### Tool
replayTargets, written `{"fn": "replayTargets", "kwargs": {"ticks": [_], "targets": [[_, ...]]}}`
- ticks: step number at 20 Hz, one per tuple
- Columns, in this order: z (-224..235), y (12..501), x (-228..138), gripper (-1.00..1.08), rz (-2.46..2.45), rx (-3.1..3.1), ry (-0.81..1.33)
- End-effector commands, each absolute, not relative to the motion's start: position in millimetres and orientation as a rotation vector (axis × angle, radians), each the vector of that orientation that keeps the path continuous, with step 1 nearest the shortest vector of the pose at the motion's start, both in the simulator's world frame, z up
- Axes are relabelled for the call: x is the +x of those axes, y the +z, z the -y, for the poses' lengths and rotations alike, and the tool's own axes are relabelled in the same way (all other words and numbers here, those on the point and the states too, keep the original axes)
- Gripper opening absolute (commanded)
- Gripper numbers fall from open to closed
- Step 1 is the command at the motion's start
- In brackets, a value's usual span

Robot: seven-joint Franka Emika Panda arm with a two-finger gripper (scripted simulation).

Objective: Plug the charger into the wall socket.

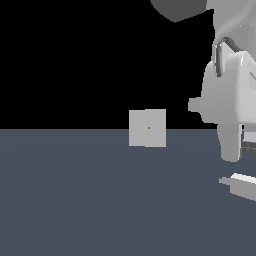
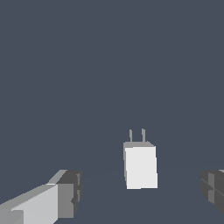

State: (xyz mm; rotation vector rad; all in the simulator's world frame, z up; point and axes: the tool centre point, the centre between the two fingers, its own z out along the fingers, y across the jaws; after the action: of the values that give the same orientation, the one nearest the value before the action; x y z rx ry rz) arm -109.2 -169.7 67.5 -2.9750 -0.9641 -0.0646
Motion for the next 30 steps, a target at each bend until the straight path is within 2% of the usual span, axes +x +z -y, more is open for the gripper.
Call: {"fn": "replayTargets", "kwargs": {"ticks": [1,13,29,30], "targets": [[175,65,-110,1.0,0.993,-2.965,-0.068],[181,59,-110,1.0,1.019,-2.955,-0.069],[181,12,-110,1.0,1.023,-2.953,-0.069],[181,12,-110,-1.0,1.023,-2.953,-0.069]]}}
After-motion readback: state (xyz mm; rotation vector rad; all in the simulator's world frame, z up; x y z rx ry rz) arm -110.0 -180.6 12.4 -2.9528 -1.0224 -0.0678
